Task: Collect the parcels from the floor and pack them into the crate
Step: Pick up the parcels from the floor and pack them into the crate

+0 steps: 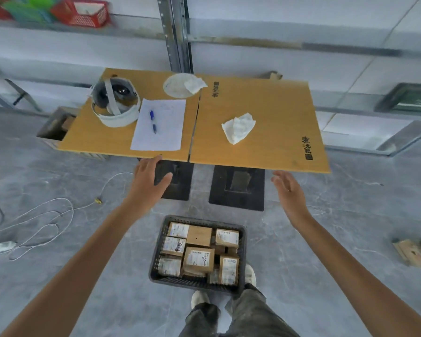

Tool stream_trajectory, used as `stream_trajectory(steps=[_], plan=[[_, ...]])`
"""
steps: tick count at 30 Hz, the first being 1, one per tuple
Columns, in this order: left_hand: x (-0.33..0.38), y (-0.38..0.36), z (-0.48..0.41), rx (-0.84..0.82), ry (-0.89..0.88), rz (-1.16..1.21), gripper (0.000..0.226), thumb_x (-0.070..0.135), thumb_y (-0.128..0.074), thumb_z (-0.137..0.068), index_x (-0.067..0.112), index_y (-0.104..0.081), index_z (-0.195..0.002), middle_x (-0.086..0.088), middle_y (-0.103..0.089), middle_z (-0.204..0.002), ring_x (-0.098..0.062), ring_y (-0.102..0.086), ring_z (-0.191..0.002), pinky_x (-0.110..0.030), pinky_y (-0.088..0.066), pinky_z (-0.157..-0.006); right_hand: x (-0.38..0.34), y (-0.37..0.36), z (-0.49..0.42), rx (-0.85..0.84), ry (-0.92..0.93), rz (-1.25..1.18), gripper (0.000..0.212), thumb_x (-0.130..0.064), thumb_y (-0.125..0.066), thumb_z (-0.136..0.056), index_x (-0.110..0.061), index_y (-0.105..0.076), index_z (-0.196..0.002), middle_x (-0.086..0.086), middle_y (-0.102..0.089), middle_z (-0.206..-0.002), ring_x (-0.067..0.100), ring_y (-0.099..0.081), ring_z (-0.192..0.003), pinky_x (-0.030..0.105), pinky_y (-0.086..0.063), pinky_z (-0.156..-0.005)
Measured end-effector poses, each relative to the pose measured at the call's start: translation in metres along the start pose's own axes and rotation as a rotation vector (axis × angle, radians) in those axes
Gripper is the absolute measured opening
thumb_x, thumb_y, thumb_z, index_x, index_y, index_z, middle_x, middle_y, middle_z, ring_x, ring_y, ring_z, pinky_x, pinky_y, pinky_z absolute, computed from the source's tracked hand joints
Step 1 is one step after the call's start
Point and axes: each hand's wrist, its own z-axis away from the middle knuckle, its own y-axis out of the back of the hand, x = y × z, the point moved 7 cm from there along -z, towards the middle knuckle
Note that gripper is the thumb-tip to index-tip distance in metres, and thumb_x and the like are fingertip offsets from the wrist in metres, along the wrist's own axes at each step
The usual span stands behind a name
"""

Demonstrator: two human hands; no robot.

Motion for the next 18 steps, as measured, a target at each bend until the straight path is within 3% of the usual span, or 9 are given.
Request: stream_trajectory(steps=[5,9,15,18], plan=[[0.035,0.007,-0.018,-0.013,-0.074,0.004,0.051,0.037,-0.048,-0.093,0.023,-0.032,-0.140,-0.005,-0.031,-0.146,-0.023,-0.019,-0.140,-0.048,-0.027,-0.112,-0.029,0.026,-0.007,0.082,0.036,-0.059,0.020,-0.028,-0.045,-0.098,-0.025,-0.056,-0.115,-0.002,-0.063,-0.115,0.013,-0.056,-0.107,0.016,-0.039,-0.072],[0.074,-0.013,-0.031,-0.106,-0.192,0.014,0.046,0.040,-0.044,-0.094,0.027,-0.036,-0.137,0.000,-0.034,-0.144,-0.019,-0.024,-0.138,-0.043,-0.027,-0.110,-0.038,0.048,-0.001,0.145,0.040,-0.127,0.021,-0.028,-0.046,-0.098,-0.026,-0.057,-0.116,-0.002,-0.063,-0.117,0.012,-0.056,-0.112,0.022,-0.040,-0.085],[0.160,-0.062,-0.048,-0.261,-0.412,-0.013,0.036,0.034,-0.045,-0.096,0.024,-0.047,-0.130,0.006,-0.044,-0.137,-0.013,-0.033,-0.131,-0.032,-0.029,-0.108,-0.028,0.101,0.003,0.203,0.045,-0.197,0.018,-0.023,-0.047,-0.098,-0.029,-0.061,-0.107,-0.004,-0.067,-0.107,0.007,-0.060,-0.105,0.025,-0.043,-0.088],[0.214,-0.102,-0.054,-0.327,-0.484,-0.008,0.035,0.037,-0.044,-0.096,0.027,-0.048,-0.129,0.009,-0.044,-0.136,-0.009,-0.033,-0.130,-0.029,-0.030,-0.105,-0.010,0.141,-0.006,0.239,0.028,-0.230,0.018,-0.022,-0.048,-0.098,-0.032,-0.061,-0.103,-0.006,-0.069,-0.103,-0.002,-0.062,-0.100,0.017,-0.043,-0.082]])
